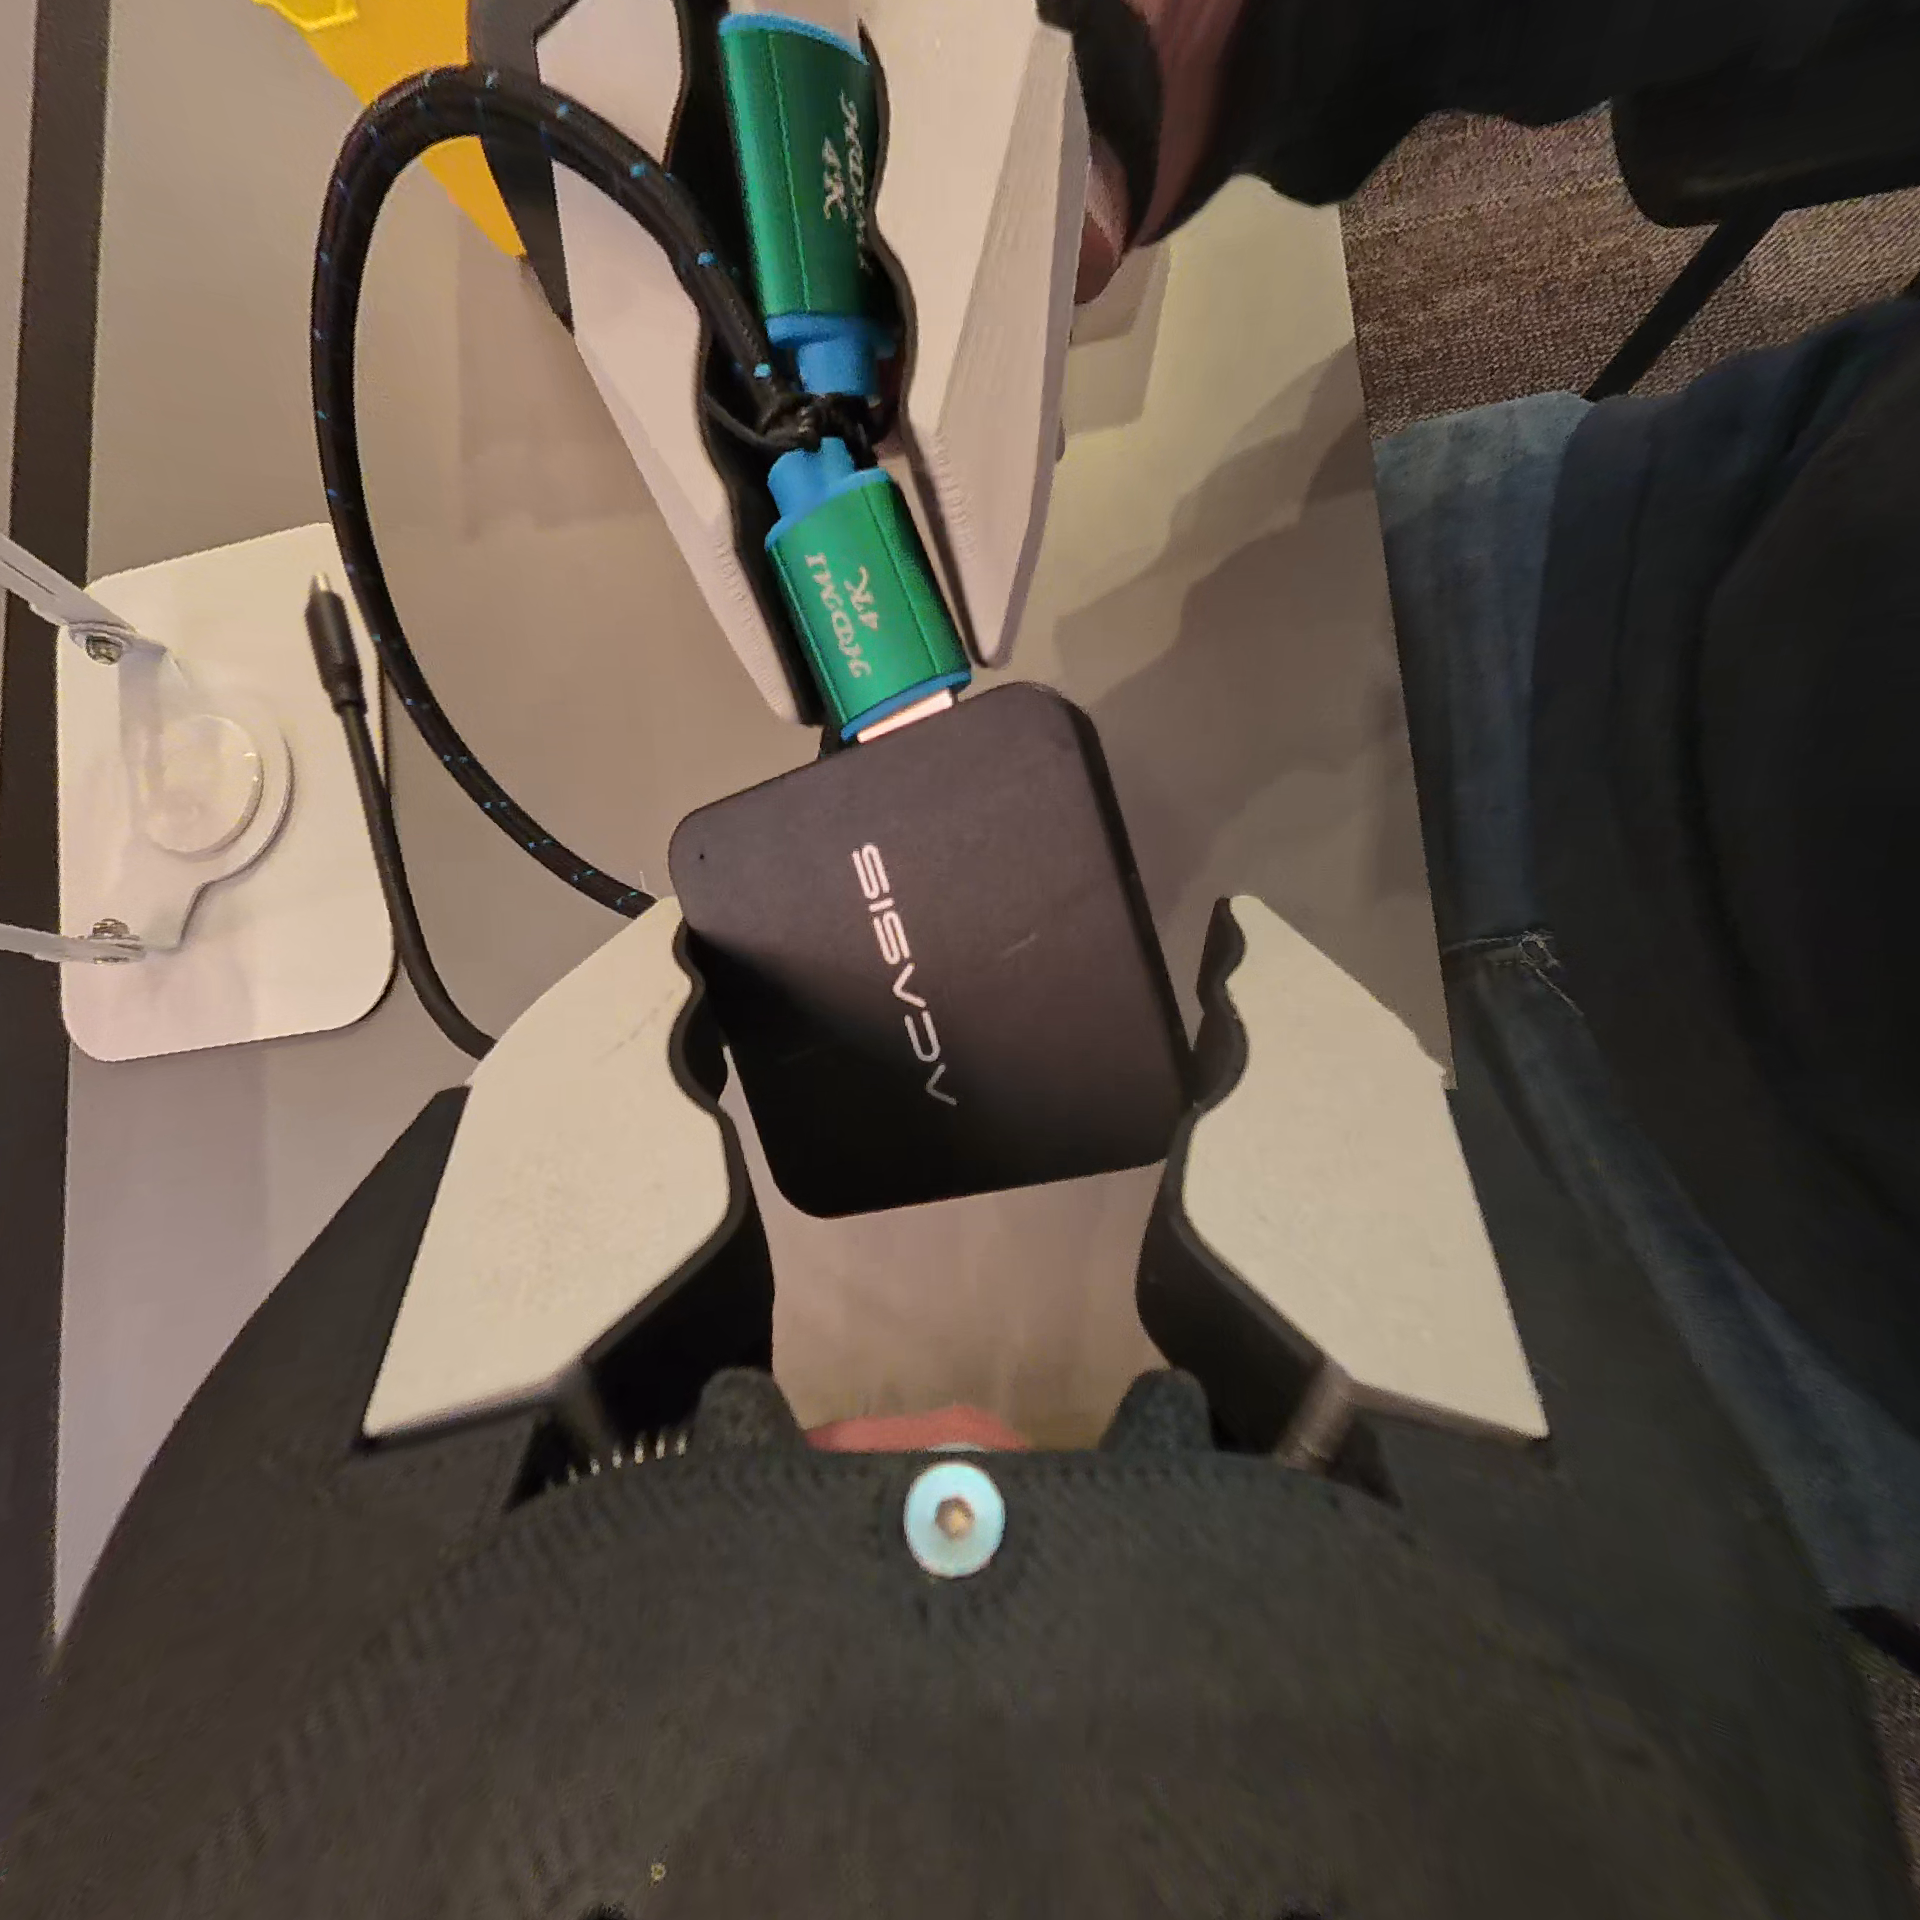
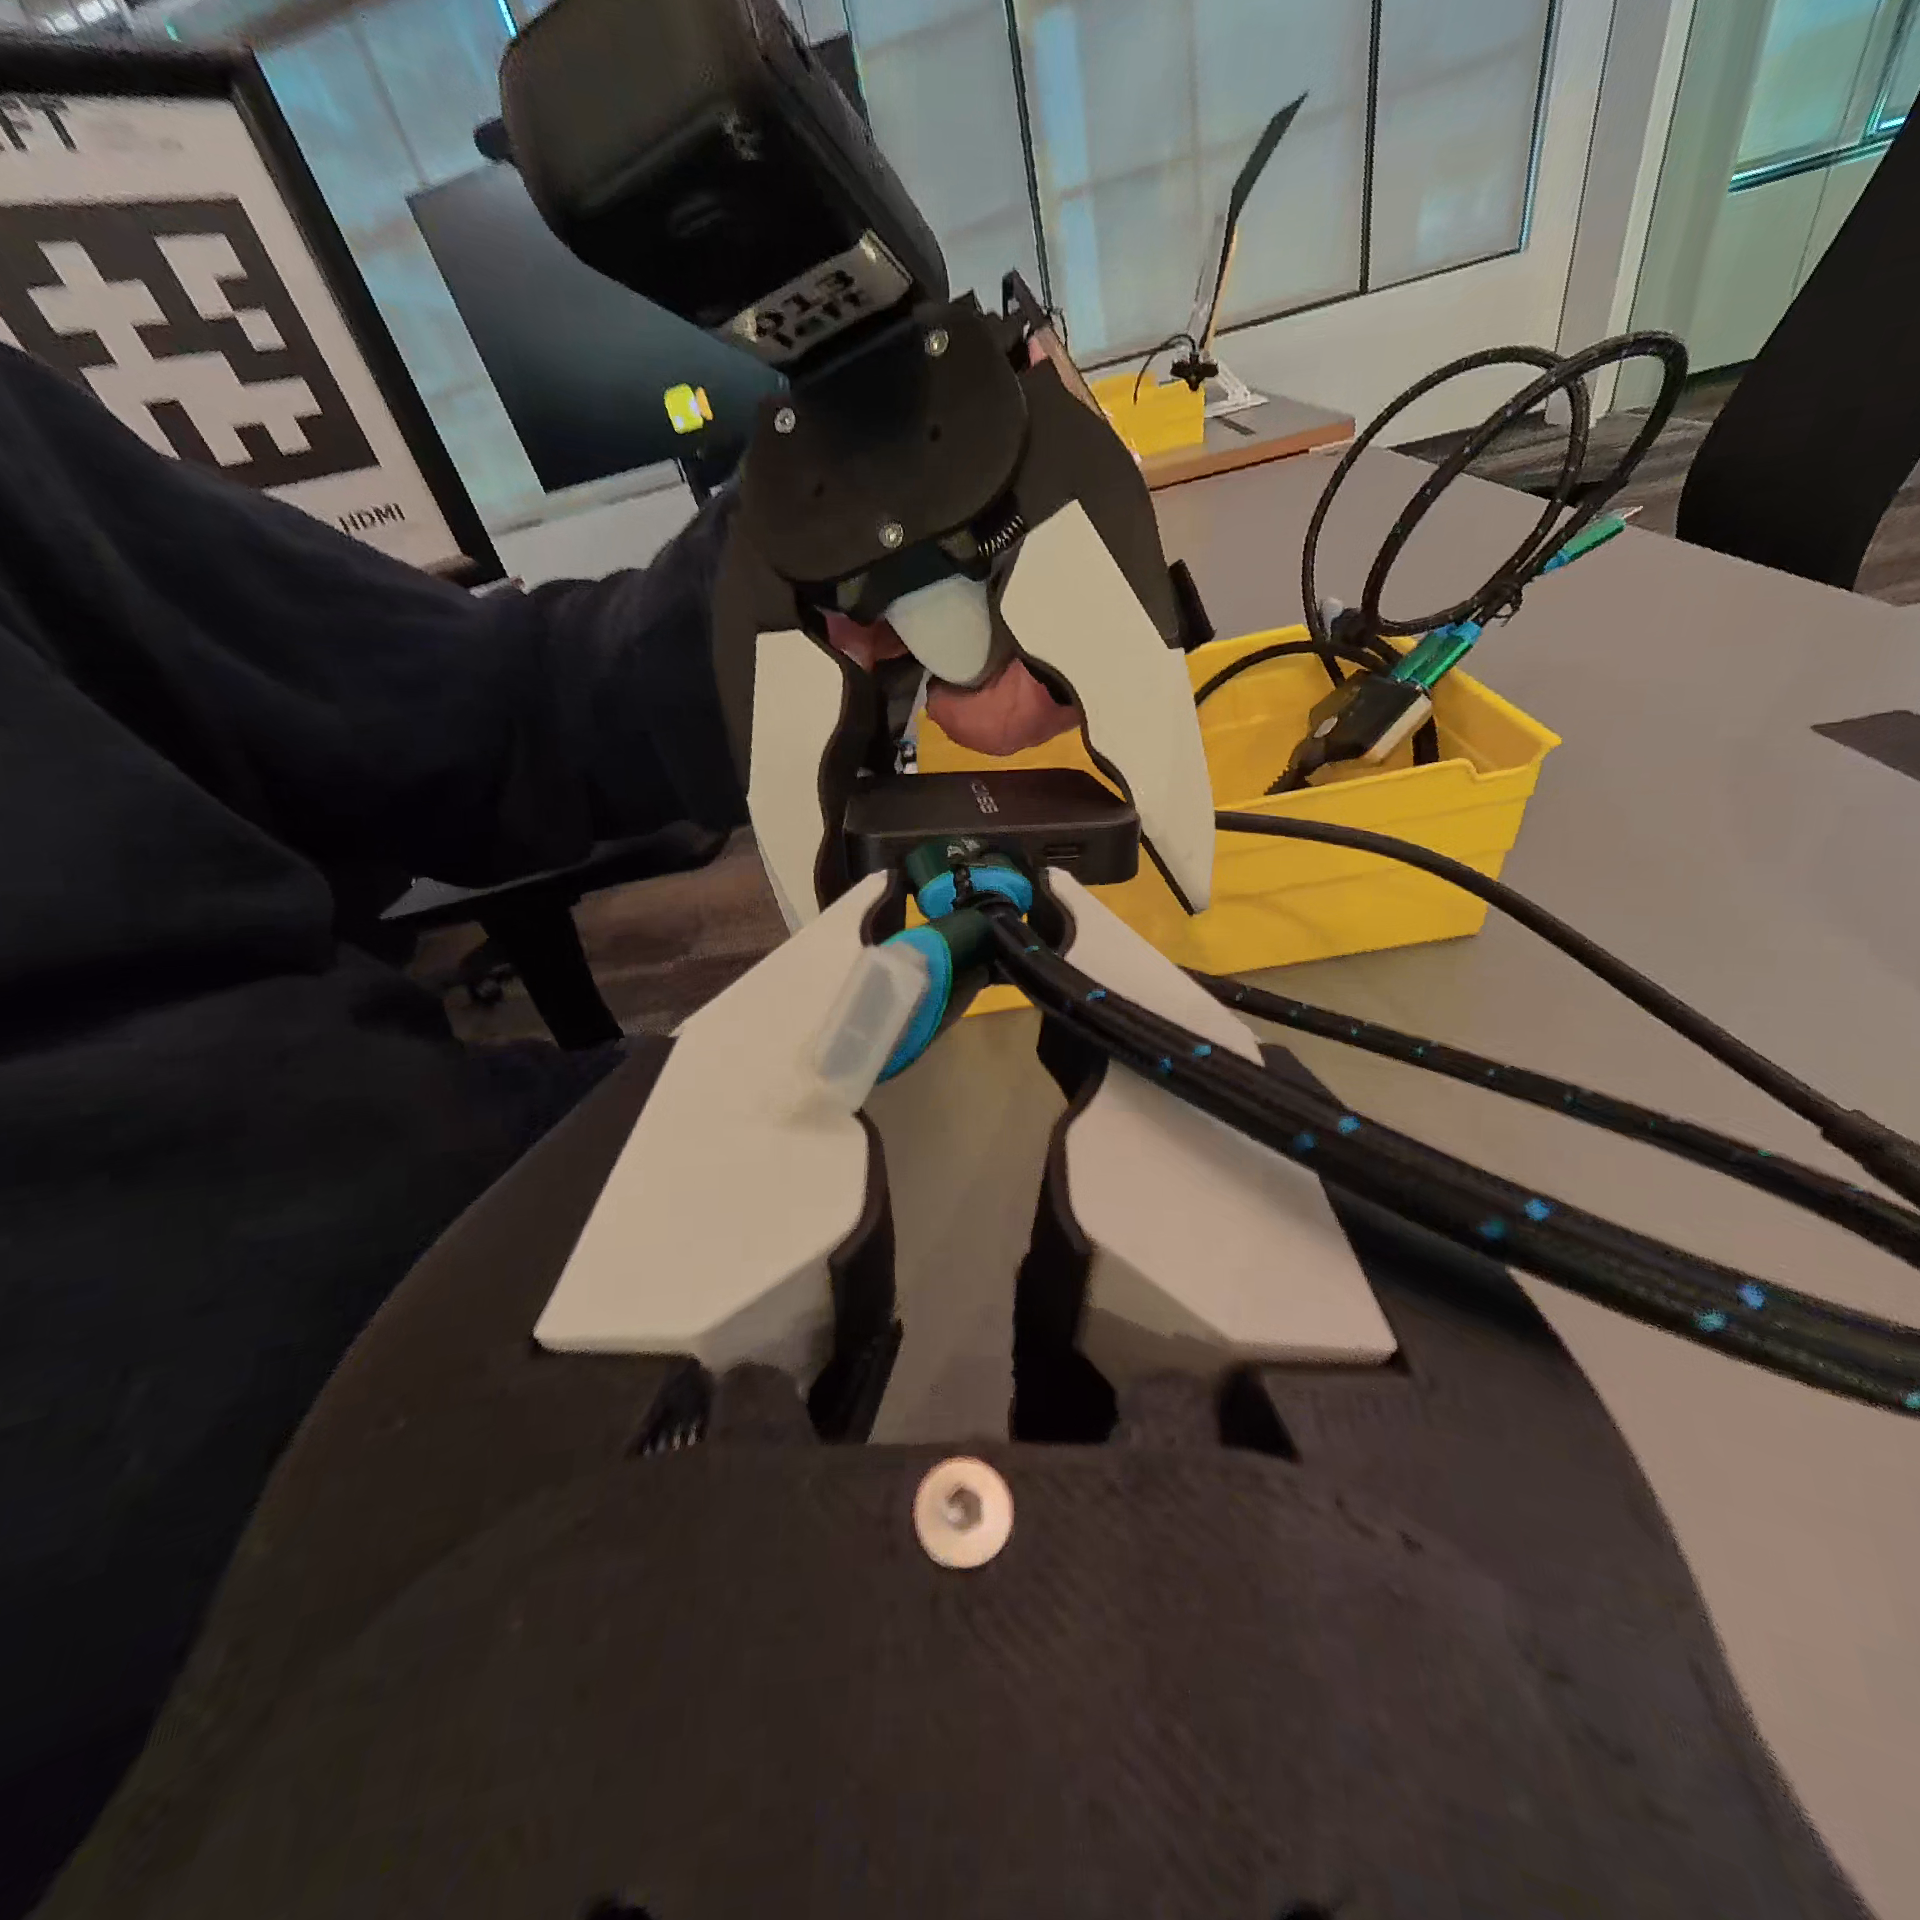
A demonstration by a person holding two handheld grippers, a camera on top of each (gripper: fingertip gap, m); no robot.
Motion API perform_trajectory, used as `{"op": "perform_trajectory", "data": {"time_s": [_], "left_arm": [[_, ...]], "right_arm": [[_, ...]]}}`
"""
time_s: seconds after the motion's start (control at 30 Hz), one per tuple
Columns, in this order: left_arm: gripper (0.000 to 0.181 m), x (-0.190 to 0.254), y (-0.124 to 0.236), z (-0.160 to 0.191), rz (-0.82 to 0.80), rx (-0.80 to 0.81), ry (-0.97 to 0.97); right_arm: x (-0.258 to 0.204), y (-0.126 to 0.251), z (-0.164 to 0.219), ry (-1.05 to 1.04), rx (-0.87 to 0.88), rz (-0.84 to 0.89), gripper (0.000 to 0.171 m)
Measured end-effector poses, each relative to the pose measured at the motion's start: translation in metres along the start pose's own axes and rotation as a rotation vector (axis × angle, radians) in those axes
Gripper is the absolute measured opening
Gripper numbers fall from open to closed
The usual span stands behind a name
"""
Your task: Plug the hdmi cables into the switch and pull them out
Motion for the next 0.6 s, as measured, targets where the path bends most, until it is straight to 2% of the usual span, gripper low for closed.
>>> {"op": "perform_trajectory", "data": {"time_s": [0.2,0.3,0.37,0.47,0.6], "left_arm": [[0.088,0.0,-0.004,0.001,0.008,0.0,0.019],[0.088,-0.001,-0.001,-0.003,0.0,0.012,0.021],[0.088,-0.002,0.001,-0.005,-0.012,0.009,0.016],[0.088,-0.004,0.001,-0.005,-0.019,0.007,0.02],[0.088,0.0,-0.003,-0.007,-0.022,-0.012,0.0]], "right_arm": [[0.001,0.002,0.004,0.03,-0.03,0.027,0.02],[0.0,0.003,-0.002,0.01,0.016,0.007,0.021],[-0.002,0.005,-0.005,-0.032,0.044,-0.033,0.029],[-0.002,0.007,-0.011,-0.05,0.083,-0.029,0.05],[0.0,0.001,-0.01,-0.056,0.073,-0.011,0.046]]}}
Point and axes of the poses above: each gripper's, where its closed fingertips meet, y back along the fingers, z out of its underside, x = y × z across the jaws, the point moved 3 cm from there along y, back along the fingers, and after that the axes turned 1 degree about -x, right-handed, at the moved point
